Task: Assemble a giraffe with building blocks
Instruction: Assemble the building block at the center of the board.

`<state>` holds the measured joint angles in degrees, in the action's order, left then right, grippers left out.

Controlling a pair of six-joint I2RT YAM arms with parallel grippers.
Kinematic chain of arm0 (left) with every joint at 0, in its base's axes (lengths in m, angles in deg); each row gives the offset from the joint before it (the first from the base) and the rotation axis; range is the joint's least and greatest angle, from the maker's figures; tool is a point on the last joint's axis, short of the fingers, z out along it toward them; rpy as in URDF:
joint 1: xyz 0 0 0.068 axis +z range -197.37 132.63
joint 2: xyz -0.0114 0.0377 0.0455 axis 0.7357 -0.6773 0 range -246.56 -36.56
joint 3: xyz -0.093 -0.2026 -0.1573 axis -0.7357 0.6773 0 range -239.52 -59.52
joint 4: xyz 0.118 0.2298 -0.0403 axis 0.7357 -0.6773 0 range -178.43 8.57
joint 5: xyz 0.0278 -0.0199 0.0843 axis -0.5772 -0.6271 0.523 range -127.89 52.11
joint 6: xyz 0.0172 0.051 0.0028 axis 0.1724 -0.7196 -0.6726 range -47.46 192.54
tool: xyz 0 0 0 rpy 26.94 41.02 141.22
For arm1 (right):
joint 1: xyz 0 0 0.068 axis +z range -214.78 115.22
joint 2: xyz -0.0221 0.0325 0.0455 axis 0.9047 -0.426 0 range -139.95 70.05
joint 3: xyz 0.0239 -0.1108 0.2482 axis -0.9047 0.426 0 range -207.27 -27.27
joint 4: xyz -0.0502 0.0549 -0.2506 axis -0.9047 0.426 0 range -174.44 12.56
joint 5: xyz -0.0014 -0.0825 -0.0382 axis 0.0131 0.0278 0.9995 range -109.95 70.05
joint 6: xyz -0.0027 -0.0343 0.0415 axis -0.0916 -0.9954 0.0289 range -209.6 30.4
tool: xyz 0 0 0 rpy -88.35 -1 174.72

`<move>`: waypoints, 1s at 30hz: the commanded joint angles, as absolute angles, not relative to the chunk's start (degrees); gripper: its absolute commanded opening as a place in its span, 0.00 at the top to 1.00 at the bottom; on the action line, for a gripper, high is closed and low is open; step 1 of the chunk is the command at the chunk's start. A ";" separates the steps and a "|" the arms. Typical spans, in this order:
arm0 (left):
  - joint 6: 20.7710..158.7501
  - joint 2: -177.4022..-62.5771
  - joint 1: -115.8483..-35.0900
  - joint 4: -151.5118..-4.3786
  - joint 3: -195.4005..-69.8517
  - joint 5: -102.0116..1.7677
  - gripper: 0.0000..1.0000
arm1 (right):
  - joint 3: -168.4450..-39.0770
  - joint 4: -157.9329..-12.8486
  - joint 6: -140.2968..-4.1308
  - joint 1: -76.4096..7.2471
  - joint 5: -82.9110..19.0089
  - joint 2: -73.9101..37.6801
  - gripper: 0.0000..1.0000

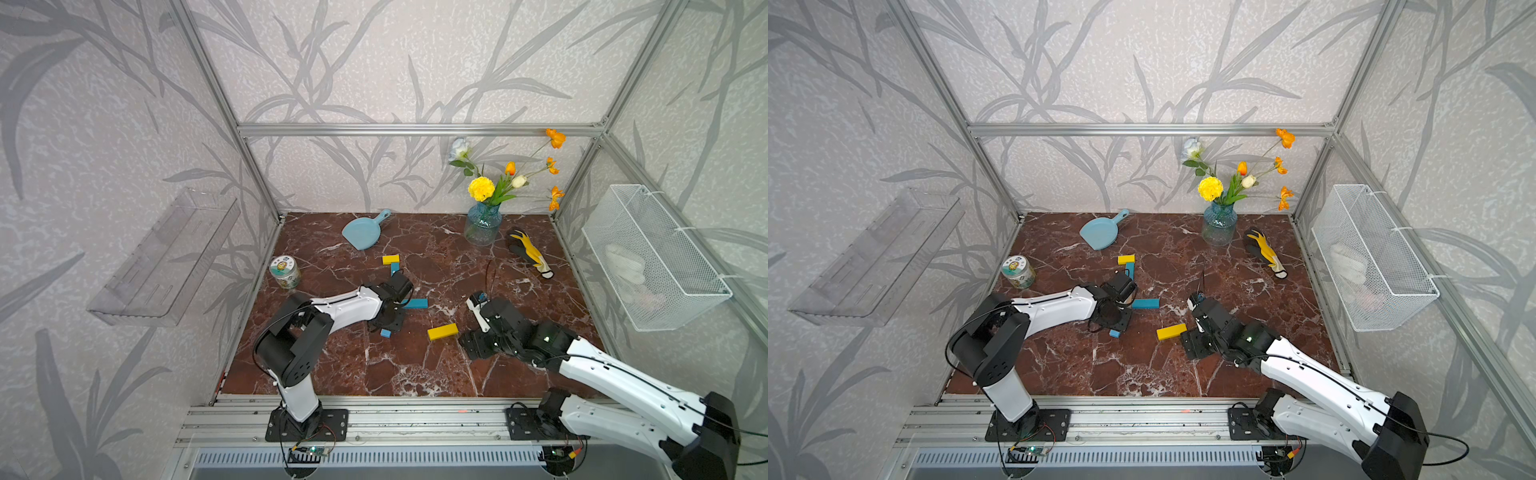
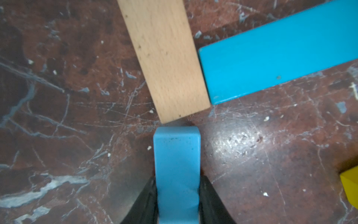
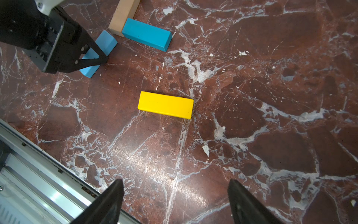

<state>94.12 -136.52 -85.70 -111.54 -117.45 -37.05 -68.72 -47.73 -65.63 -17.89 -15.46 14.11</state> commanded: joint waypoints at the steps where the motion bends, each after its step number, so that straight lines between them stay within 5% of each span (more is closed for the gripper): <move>1: 93.81 -139.27 -86.31 -111.80 -116.92 -40.07 0.65 | -68.32 -47.40 -65.60 -17.59 -15.19 14.24 0.15; 14: 93.90 -140.51 -86.64 -112.10 -118.10 -39.57 0.64 | -68.31 -47.68 -65.68 -17.59 -15.47 14.15 0.15; 21: 94.93 -139.63 -86.67 -111.93 -117.71 -38.65 0.45 | -68.34 -47.65 -65.78 -17.59 -15.84 13.93 0.15; 30: 99.93 -125.95 -86.78 -109.63 -115.89 -38.12 0.35 | -68.38 -47.09 -64.37 -17.33 -16.17 12.79 0.15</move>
